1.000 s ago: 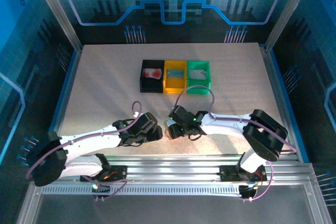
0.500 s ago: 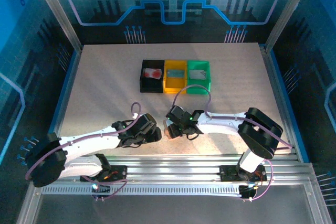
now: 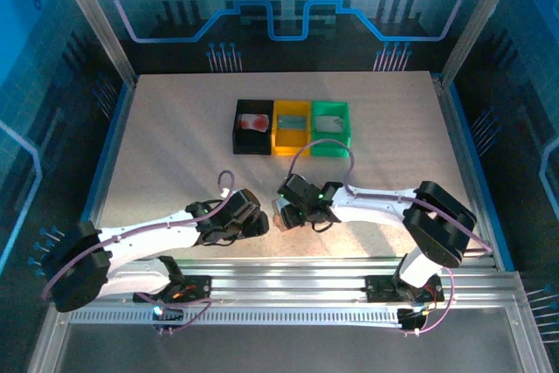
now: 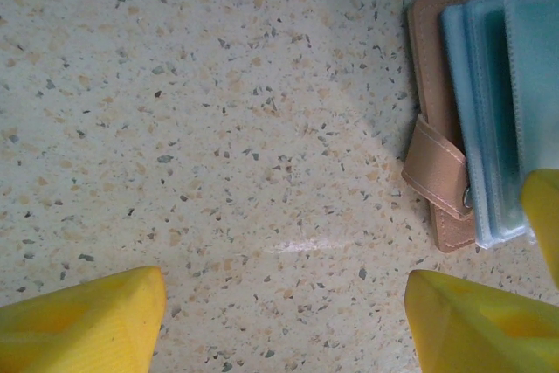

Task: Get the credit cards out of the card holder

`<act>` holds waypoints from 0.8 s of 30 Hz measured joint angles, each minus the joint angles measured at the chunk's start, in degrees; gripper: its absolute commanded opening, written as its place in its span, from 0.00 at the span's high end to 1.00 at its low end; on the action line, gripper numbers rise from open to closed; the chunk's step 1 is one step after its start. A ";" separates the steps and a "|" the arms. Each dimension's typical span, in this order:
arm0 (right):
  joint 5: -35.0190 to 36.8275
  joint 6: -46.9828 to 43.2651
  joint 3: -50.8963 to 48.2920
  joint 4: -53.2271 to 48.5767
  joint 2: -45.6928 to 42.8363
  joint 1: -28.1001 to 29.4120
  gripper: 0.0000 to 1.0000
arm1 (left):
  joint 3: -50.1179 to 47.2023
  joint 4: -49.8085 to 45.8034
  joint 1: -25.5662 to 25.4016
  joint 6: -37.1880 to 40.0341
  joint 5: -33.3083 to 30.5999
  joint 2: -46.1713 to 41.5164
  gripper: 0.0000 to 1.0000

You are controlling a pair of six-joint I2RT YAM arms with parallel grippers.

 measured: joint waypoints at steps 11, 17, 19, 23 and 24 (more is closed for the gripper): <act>-9.03 0.94 -5.25 3.85 -3.96 -6.49 0.46 | 0.00 1.11 0.00 0.00 0.48 1.40 0.26; -14.95 2.19 -8.90 7.93 -5.03 -10.08 0.47 | 0.00 2.10 0.00 -0.02 1.46 1.92 0.25; -16.50 2.47 -9.55 8.96 -5.86 -10.45 0.47 | 0.00 2.80 0.00 -0.09 1.95 2.19 0.25; -19.89 3.45 -11.32 11.78 -6.99 -11.91 0.47 | 0.02 4.79 0.00 -0.68 3.10 3.06 0.25; -20.63 3.67 -11.85 12.39 -7.13 -12.39 0.47 | 0.02 5.33 0.00 -0.96 3.48 3.41 0.25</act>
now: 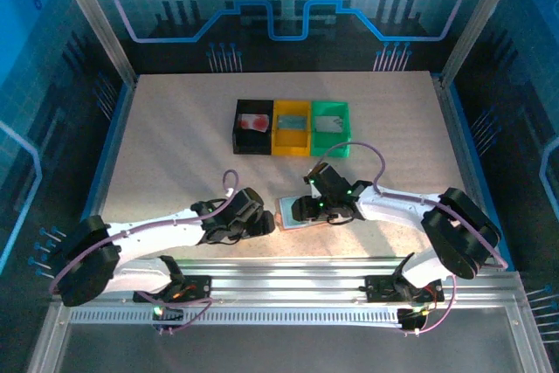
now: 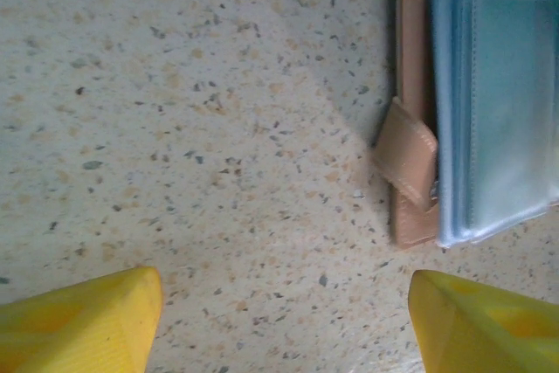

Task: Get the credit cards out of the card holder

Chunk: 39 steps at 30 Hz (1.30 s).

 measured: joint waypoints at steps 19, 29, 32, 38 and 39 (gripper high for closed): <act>12.00 -2.21 5.49 -9.31 -3.80 6.23 0.45 | 0.44 3.10 0.17 -1.68 -1.99 -3.80 0.25; 17.97 -2.45 12.48 -13.73 5.70 12.85 0.46 | -4.79 -2.67 2.60 -3.56 -5.66 -17.51 0.24; 19.26 -2.64 14.67 -14.34 8.17 14.21 0.47 | -5.51 -3.61 2.78 -3.56 -5.66 -18.93 0.24; 21.35 -3.10 17.51 -15.89 11.54 15.02 0.50 | -6.56 -4.28 2.89 -3.54 -5.66 -19.32 0.24; 21.64 -3.13 17.90 -16.09 12.26 15.06 0.51 | -6.58 -4.35 2.93 -3.54 -5.68 -19.32 0.24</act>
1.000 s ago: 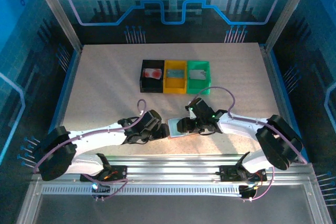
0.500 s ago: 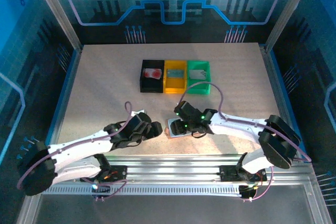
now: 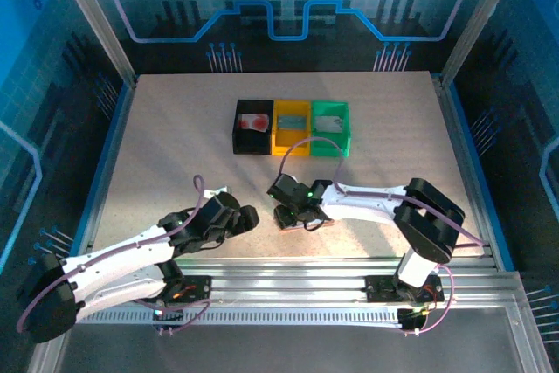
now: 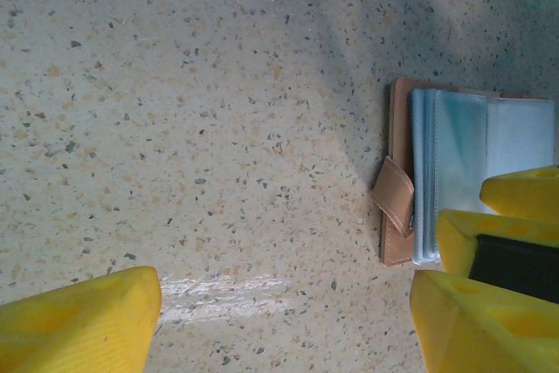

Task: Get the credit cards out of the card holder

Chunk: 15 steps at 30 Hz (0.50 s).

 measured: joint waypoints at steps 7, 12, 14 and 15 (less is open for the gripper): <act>1.60 -0.15 0.13 -1.07 1.03 0.00 0.55 | -0.20 -0.17 0.04 -0.02 0.02 0.00 0.24; 1.79 -0.17 0.13 -1.16 1.03 0.00 0.56 | -0.22 -0.17 0.04 0.00 0.02 0.00 0.24; 1.79 -0.17 0.13 -1.16 1.09 0.00 0.56 | -0.22 -0.17 0.04 0.00 0.02 0.00 0.24; 1.77 -0.17 0.13 -1.16 1.20 0.00 0.56 | -0.22 -0.17 0.04 0.00 0.02 0.00 0.24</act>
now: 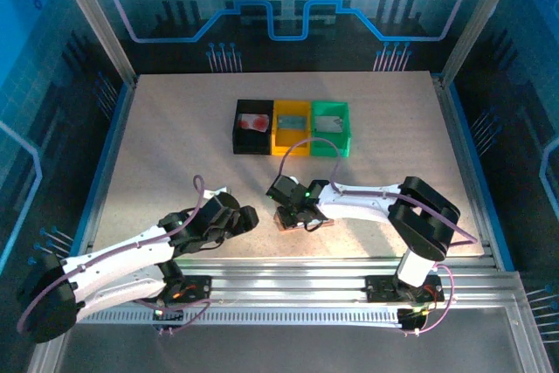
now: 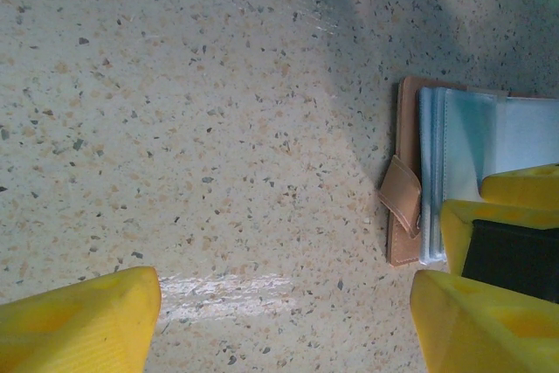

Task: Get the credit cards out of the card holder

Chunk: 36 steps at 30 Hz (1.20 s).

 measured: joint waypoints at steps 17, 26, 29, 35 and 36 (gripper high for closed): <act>-0.22 0.28 0.20 0.57 1.38 -0.04 0.66 | 0.00 0.02 0.00 0.00 0.02 0.00 0.23; -0.61 0.26 0.20 0.68 0.92 -0.07 0.73 | -0.52 0.04 0.00 -0.02 0.04 0.09 0.23; -0.61 0.26 0.20 0.24 0.13 -0.07 0.75 | -0.68 0.04 0.00 -0.02 0.04 0.20 0.23; -1.07 0.28 0.15 -0.13 -1.90 -0.59 0.77 | -0.68 0.04 0.00 0.00 0.04 0.50 0.24; -1.31 0.26 0.07 -0.07 -2.19 -0.81 0.77 | -0.68 0.07 0.00 -0.02 0.04 0.50 0.23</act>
